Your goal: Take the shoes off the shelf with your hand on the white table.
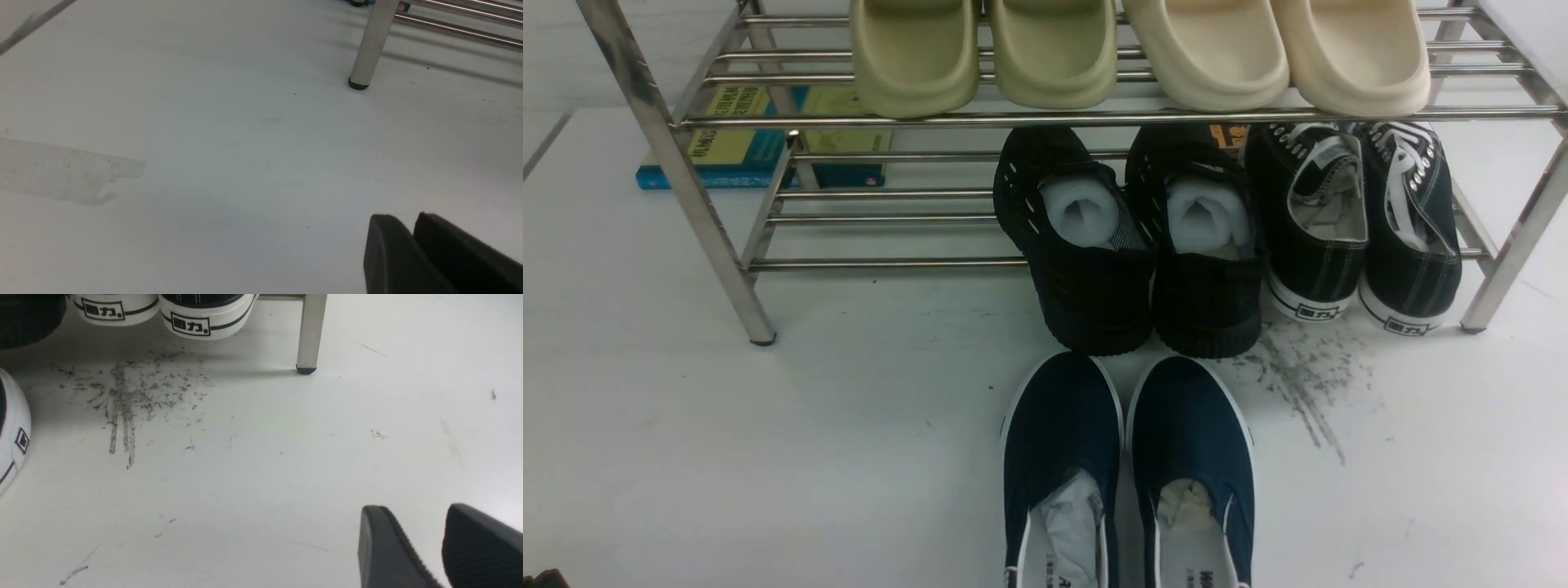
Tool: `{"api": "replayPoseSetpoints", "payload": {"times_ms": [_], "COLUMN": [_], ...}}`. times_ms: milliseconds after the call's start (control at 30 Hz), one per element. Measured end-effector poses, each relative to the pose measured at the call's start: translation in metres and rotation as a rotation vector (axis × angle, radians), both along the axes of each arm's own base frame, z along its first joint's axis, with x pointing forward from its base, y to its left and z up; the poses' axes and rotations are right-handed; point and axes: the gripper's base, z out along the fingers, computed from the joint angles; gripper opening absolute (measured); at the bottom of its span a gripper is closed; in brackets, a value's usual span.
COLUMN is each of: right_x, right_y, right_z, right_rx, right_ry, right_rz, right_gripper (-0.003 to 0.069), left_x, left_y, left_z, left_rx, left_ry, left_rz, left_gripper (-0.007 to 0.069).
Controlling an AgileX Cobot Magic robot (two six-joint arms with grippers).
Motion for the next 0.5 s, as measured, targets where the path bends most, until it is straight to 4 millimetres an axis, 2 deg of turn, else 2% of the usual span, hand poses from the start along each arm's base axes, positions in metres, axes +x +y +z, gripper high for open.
{"api": "replayPoseSetpoints", "payload": {"times_ms": [500], "right_x": [0.0000], "right_y": [0.0000], "right_z": [0.0000], "right_rx": [0.000], "right_ry": [0.000], "right_rz": [0.000], "right_gripper": [0.0240], "left_x": [-0.0001], "left_y": [0.0000], "left_z": [0.0001], "left_rx": [0.000], "left_ry": [0.002], "left_rz": [0.000], "left_gripper": [0.0125]}}
